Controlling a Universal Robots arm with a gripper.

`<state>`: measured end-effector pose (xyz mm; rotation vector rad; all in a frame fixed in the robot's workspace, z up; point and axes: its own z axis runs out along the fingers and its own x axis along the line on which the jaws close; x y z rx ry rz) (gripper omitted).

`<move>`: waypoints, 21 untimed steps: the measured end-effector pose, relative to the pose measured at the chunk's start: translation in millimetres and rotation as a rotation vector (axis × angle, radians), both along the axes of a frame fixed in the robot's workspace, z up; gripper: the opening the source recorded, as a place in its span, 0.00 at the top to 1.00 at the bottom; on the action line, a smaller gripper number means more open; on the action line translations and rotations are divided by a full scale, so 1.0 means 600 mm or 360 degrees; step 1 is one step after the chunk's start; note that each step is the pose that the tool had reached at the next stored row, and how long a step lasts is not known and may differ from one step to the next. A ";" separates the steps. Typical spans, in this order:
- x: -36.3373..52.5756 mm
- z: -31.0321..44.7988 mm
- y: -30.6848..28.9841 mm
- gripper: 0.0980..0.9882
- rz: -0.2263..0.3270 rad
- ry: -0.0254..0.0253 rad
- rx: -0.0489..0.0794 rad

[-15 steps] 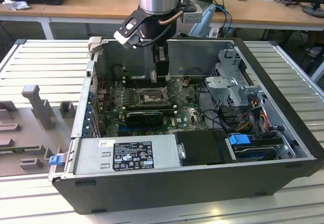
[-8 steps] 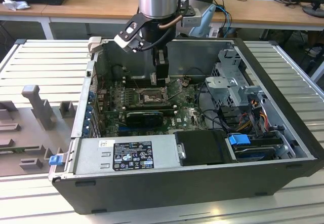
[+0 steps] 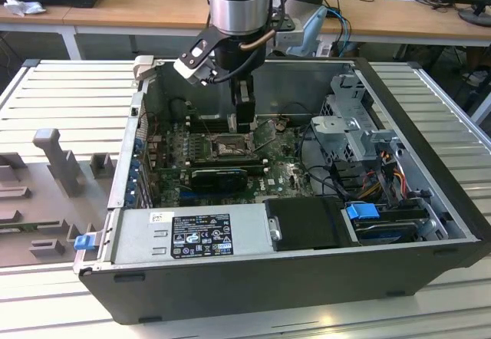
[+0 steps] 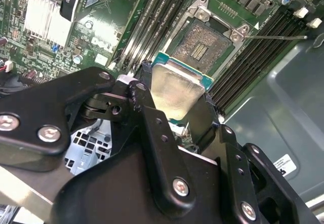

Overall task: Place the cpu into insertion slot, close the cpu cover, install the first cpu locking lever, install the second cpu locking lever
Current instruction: 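Place the cpu into insertion slot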

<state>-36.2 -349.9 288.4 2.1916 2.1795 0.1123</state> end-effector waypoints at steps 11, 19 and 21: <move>0.000 -0.014 0.0000 0.52 -0.0002 0.00004 0.0000; 0.000 -0.022 0.0000 0.52 -0.0002 0.00033 0.0000; 0.000 -0.026 0.0000 0.52 -0.0002 0.00045 0.0000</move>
